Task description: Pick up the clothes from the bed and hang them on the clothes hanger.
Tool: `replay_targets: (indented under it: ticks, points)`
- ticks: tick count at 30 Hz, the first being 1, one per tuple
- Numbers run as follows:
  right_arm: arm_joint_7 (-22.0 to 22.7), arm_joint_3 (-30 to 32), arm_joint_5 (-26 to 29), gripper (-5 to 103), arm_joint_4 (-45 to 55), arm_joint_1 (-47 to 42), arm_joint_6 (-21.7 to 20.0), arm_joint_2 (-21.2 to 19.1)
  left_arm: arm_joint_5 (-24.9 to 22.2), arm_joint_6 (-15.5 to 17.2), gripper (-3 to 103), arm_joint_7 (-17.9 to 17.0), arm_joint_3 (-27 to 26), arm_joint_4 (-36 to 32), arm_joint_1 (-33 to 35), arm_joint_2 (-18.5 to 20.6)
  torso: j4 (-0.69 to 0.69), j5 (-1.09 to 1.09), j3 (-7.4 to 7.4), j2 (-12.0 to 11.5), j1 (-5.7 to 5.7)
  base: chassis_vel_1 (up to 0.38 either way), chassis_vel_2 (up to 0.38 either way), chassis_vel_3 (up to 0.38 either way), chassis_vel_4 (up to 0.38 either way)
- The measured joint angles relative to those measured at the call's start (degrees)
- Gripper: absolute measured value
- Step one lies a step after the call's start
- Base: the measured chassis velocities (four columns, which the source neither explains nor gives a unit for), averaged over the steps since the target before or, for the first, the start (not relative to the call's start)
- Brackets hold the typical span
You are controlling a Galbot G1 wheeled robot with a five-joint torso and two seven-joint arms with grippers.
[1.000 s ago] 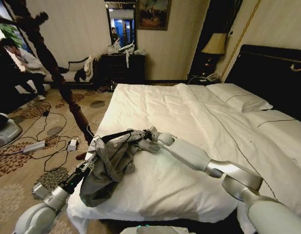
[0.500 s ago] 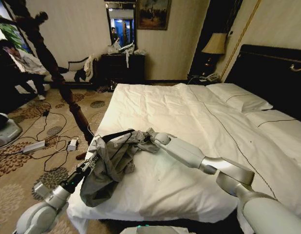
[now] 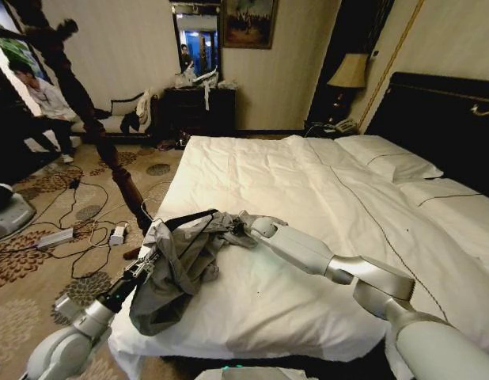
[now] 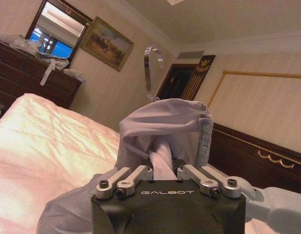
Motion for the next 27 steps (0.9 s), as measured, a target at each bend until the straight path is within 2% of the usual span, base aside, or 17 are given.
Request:
replay_targets:
  ticks: [8,16,27]
  points:
    - [-0.1,-0.2,-0.1,1,0.6,-0.2,0.2,-0.7,0.0,0.0,15,0.0,-0.1,-0.1,0.2,-0.1,0.0,0.0,0.0,0.0,0.0,0.0,0.0,0.0,0.0]
    - [2.2,2.5,2.2,0,0.9,-1.0,0.3,-0.6,0.2,0.0,15,0.0,0.0,-0.4,0.4,0.0,0.0,0.01,0.0,0.0,0.0,0.0,0.0,0.0,0.0]
    - [7.3,10.0,8.8,0,3.3,-1.3,0.3,-0.5,0.8,-0.6,15,1.2,-1.2,-1.5,3.5,0.6,0.0,0.01,0.0,0.0,0.0,0.0,0.0,0.0,0.0]
